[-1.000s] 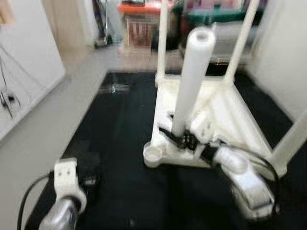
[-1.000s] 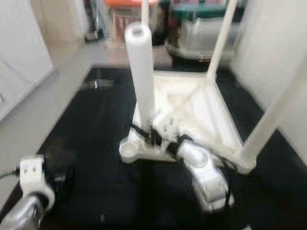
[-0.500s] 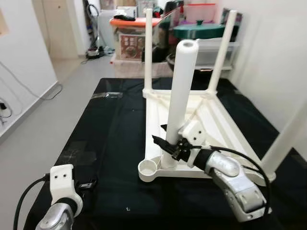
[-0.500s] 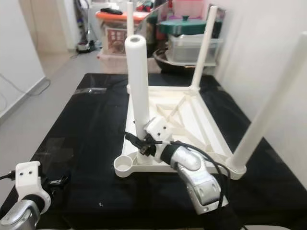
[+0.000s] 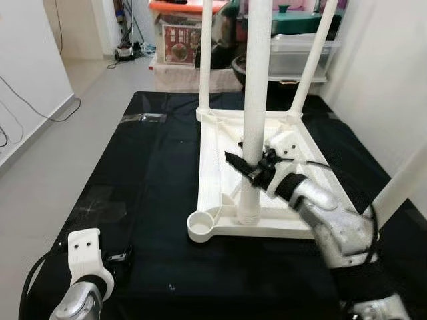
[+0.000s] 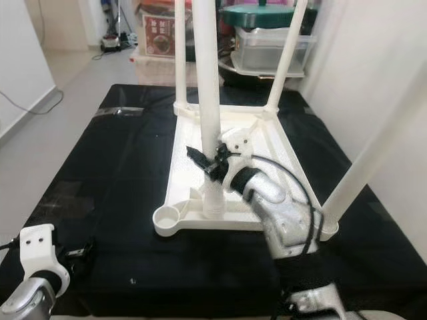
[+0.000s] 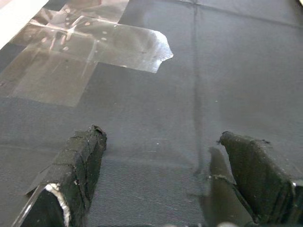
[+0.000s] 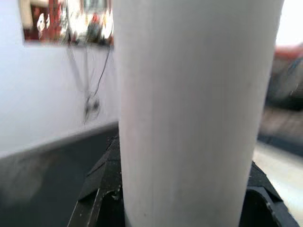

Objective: Building children table

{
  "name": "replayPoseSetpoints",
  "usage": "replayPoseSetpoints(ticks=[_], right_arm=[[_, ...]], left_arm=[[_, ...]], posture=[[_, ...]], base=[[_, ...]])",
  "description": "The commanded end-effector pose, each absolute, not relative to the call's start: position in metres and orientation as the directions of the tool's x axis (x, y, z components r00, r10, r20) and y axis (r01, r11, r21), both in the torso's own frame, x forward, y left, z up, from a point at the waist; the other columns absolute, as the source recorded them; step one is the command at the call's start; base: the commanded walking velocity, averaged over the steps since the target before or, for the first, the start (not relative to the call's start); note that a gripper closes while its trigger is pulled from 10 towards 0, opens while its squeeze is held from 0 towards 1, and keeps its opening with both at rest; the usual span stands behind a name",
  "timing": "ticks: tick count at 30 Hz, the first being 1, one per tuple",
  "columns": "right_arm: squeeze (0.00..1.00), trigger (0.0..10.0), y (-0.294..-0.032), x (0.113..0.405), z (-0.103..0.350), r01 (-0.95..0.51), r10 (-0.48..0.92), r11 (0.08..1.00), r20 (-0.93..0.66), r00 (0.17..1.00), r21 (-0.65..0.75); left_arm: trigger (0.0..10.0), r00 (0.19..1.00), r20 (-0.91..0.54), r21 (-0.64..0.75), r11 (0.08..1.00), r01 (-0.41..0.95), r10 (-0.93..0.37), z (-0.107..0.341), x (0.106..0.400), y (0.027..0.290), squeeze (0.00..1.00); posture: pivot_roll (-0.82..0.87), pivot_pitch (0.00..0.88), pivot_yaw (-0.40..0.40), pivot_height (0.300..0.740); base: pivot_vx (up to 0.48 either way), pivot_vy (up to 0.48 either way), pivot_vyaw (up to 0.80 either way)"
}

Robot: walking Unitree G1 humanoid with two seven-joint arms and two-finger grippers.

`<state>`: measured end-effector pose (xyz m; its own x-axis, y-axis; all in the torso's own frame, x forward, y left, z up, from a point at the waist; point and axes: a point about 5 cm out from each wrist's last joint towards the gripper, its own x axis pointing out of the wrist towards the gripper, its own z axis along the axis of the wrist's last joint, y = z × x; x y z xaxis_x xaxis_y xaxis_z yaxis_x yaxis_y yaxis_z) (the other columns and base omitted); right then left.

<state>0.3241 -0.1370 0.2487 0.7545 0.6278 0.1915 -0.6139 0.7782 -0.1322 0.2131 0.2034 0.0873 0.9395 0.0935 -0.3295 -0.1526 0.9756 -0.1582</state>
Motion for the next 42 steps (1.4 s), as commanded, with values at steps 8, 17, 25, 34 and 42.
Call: replayPoseSetpoints(ticks=[8,17,25,34,42], right_arm=[[0.00,10.0,-0.124,0.316,0.268,-0.651,0.635,0.757,0.289,0.717,-0.049],[0.00,10.0,-0.113,0.310,0.245,-0.646,0.621,0.763,0.233,0.748,0.040],[0.00,10.0,-0.111,0.307,0.245,-0.660,0.635,0.750,0.232,0.737,0.046],[0.00,10.0,-0.109,0.304,0.240,-0.670,0.654,0.743,0.207,0.727,0.007],[0.00,10.0,-0.112,0.294,0.234,-0.761,0.758,0.647,0.150,0.635,-0.046]], left_arm=[[10.0,0.940,-0.332,-0.175,0.975,-0.139,0.074,0.084,0.213,0.196,0.00],[10.0,0.948,-0.314,-0.197,0.973,-0.120,0.053,0.089,0.211,0.197,0.00],[10.0,0.955,-0.294,-0.183,0.978,-0.104,0.047,0.091,0.214,0.196,0.00],[10.0,0.954,-0.294,-0.172,0.978,-0.113,0.059,0.091,0.214,0.199,0.00],[10.0,0.953,-0.299,-0.164,0.980,-0.110,0.057,0.090,0.213,0.198,0.00]], posture=[[0.00,0.000,-0.059,0.740],[0.02,0.000,-0.061,0.740],[0.02,0.000,-0.054,0.740],[0.02,0.000,-0.056,0.740],[0.01,0.000,-0.051,0.740]], base=[[0.000,0.000,0.00],[0.000,0.373,0.00],[0.000,0.300,-0.10],[0.000,0.000,-0.27],[0.000,0.000,-0.40]])
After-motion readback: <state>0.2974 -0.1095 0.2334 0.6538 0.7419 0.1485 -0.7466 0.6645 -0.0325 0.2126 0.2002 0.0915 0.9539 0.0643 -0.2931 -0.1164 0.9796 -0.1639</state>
